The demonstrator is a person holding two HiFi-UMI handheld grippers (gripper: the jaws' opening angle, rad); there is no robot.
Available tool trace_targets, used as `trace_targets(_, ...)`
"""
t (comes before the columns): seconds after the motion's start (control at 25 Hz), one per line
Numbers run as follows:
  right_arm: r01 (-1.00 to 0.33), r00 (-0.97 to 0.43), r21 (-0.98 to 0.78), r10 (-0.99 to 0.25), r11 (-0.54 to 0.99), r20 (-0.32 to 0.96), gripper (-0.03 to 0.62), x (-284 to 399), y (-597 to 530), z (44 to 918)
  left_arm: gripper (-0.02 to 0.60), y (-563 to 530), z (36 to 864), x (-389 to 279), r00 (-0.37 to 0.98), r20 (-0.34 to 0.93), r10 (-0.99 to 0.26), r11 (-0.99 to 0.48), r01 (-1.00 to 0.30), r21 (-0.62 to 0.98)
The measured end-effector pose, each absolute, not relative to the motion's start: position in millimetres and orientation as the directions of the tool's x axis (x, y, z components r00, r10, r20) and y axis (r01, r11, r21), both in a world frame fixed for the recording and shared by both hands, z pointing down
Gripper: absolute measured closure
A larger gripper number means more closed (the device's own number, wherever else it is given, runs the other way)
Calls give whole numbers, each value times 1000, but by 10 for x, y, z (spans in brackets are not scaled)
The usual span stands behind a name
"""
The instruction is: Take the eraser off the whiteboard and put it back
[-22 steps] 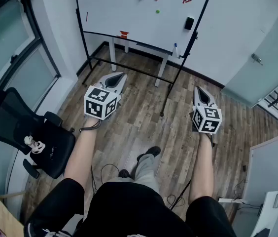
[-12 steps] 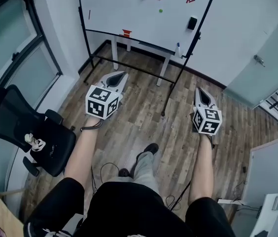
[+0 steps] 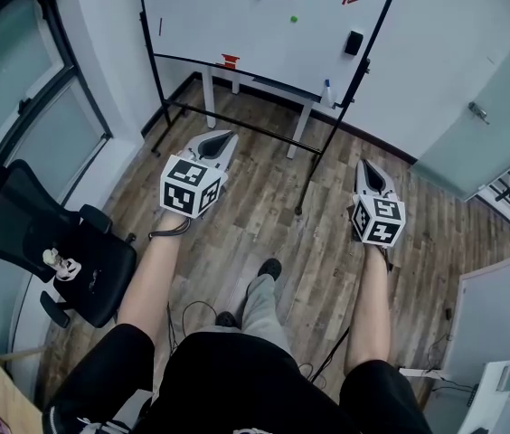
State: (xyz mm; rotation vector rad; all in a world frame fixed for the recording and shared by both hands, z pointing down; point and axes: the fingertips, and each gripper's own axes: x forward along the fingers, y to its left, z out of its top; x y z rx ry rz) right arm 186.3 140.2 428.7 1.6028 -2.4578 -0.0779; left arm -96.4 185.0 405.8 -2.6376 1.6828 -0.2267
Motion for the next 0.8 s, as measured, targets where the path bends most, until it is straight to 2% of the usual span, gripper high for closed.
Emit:
trace_targets(0.52, -890, -414, 143, -898, 434, 151, 569, 1797, -44, 4298, 569, 463, 4003, -976, 412, 123, -903, -423, -902, -84)
trace_targets(0.8, -893, -410, 139, -901, 428, 145, 569, 1954, -990, 4179, 569, -496, 3838, -748, 424, 123, -897, -436, -895, -96)
